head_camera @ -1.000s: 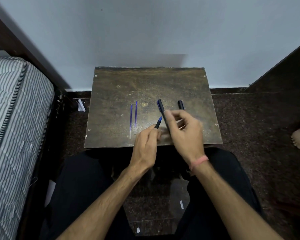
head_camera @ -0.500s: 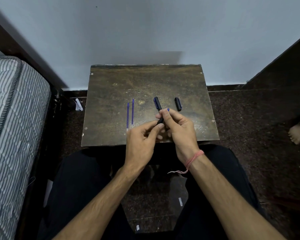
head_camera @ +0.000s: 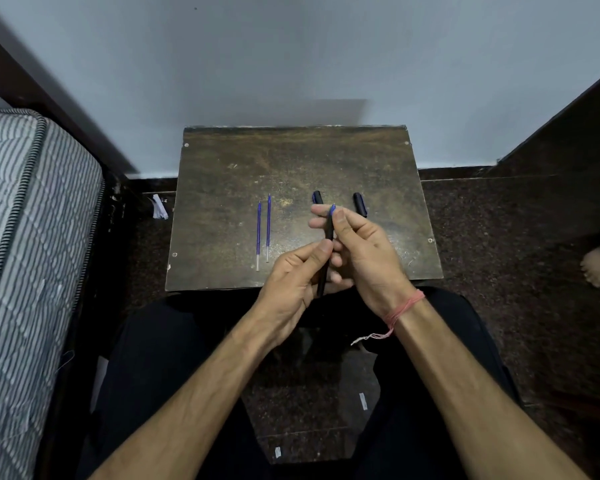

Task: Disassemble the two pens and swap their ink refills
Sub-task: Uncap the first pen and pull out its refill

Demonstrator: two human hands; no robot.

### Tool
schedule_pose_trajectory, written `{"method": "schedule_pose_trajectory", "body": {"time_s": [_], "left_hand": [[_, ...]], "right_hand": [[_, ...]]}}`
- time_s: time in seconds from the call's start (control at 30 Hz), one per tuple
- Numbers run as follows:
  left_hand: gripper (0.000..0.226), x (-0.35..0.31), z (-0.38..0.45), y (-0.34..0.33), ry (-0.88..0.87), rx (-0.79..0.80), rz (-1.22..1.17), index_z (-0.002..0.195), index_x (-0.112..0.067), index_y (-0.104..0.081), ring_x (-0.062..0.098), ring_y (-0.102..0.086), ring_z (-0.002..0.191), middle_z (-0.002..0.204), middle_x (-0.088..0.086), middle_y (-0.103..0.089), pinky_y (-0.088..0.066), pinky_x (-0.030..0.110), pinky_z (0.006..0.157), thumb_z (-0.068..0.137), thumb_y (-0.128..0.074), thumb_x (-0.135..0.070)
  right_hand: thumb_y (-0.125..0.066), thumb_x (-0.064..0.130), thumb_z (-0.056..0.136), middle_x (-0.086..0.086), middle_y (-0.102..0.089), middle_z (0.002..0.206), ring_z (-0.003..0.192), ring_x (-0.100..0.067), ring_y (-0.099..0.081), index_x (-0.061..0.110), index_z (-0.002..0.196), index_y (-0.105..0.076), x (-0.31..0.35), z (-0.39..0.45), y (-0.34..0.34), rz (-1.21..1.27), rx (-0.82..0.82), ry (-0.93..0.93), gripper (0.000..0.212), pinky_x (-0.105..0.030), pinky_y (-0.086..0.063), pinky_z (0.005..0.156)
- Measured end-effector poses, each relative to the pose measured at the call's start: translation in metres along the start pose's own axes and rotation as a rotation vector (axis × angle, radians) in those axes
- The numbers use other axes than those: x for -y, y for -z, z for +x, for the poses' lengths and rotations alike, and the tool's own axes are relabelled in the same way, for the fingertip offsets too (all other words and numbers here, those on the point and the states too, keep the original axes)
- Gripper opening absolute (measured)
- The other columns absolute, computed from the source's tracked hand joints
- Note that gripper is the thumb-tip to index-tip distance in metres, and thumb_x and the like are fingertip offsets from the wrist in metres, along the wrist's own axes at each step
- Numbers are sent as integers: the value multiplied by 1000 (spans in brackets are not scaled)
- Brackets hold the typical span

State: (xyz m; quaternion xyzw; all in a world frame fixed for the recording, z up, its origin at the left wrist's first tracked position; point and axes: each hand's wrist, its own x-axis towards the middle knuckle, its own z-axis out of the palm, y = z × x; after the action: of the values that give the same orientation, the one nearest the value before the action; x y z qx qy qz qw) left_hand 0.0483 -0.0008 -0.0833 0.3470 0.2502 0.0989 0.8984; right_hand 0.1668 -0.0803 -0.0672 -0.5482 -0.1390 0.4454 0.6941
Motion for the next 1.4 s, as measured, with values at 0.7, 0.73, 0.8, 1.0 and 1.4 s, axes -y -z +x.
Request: {"method": "schedule_pose_trajectory", "body": {"time_s": [0.7, 0.73, 0.8, 1.0, 1.4], "left_hand": [[24, 6, 4, 5, -44, -46, 87, 111, -18, -89, 5, -70, 72, 94, 0, -78, -68, 30, 82, 100, -72, -30], [25, 6, 4, 5, -46, -38, 103, 115, -17, -88, 5, -69, 72, 95, 0, -78, -68, 29, 83, 101, -72, -30], [28, 7, 5, 6, -50, -40, 126, 120, -15, -86, 4, -68, 72, 95, -1, -78, -68, 29, 84, 101, -71, -30], [26, 4, 6, 9, -57, -70, 89, 116, -13, -86, 7, -70, 72, 96, 3, -78, -69, 30, 82, 101, -71, -29], [30, 3, 6, 9, -63, -56, 135, 118, -13, -85, 6, -68, 74, 95, 1, -78, -68, 30, 85, 98, -73, -32]], "right_hand": [[-71, 22, 108, -4, -81, 106, 55, -7, -58, 15, 124, -77, 4, 4, 12, -34, -96, 112, 18, -22, -53, 51], [-77, 19, 104, -3, -77, 98, 52, -7, -57, 12, 122, -78, 2, 4, 11, -75, -118, 130, 20, -23, -53, 48], [-85, 10, 95, -3, -71, 95, 54, -10, -57, 9, 115, -79, -1, 5, 12, -201, -177, 158, 21, -24, -54, 53], [-67, 14, 108, -7, -79, 133, 76, -22, -62, 24, 136, -75, 1, 6, 15, -69, 0, 107, 30, -27, -58, 63], [-71, 13, 106, -8, -80, 120, 69, -11, -63, 16, 133, -74, 1, 6, 13, -105, -25, 137, 27, -26, -57, 64]]}}
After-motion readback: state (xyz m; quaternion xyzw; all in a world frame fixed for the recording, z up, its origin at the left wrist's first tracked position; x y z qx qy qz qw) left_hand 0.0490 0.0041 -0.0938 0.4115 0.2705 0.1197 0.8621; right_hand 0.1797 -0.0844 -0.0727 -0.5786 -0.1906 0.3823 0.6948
